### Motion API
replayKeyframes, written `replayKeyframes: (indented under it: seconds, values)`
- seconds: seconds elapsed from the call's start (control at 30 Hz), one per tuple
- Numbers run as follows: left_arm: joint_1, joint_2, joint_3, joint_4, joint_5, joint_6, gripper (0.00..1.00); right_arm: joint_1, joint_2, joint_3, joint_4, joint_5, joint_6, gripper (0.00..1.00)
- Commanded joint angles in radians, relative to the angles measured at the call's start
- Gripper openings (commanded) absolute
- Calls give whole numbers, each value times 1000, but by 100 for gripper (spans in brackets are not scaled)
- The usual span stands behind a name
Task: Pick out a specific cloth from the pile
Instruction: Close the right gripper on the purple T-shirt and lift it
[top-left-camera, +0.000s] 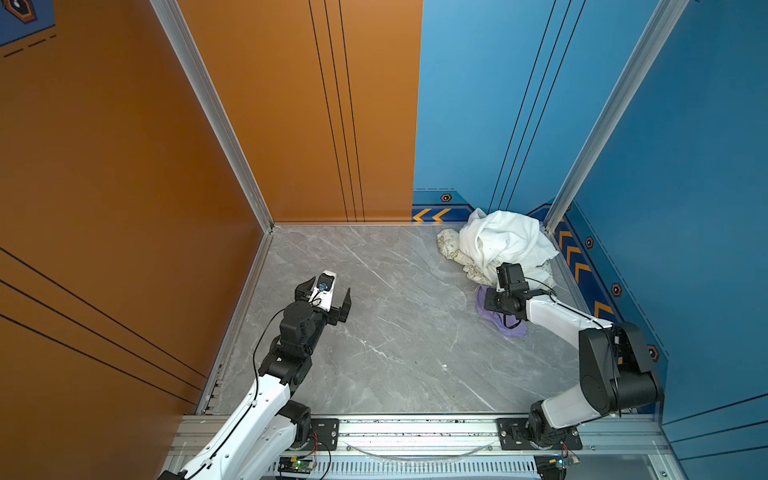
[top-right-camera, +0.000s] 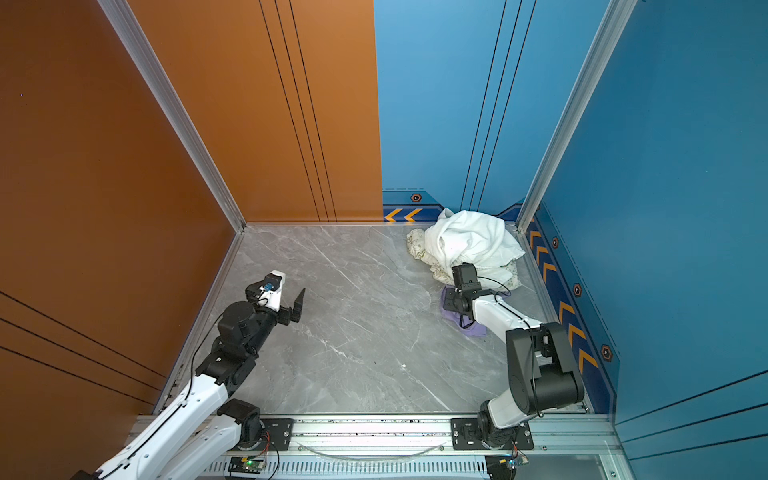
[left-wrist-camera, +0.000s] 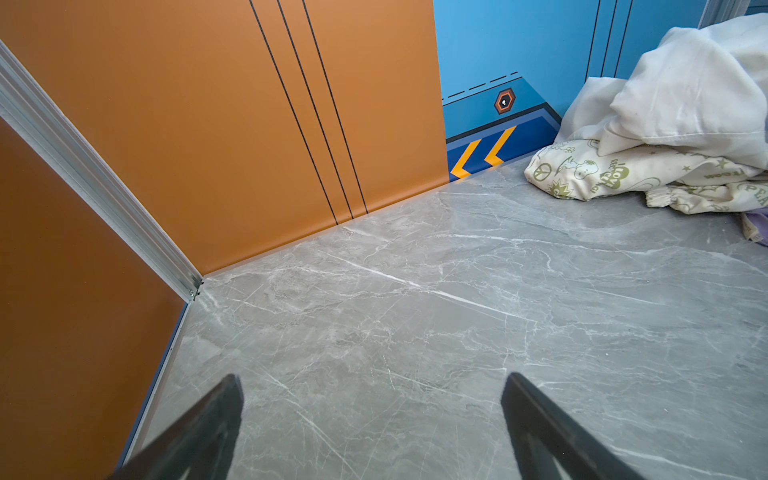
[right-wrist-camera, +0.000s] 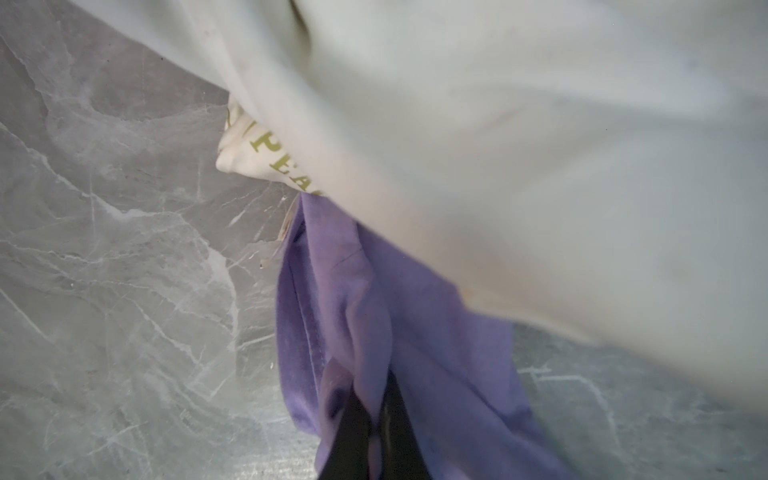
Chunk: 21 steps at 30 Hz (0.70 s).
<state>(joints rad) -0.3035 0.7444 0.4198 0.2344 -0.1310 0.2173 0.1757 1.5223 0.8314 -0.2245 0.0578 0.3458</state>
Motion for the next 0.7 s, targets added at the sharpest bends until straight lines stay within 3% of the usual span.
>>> replayKeyframes:
  seconds: [0.0,0.67]
  values:
    - [-12,-11,7,-11,-22,11,98,-8,-69,1,29,12,3,0]
    - [-32,-16,8,-19,-36,24,98,-33,-289,50,56,21,8,0]
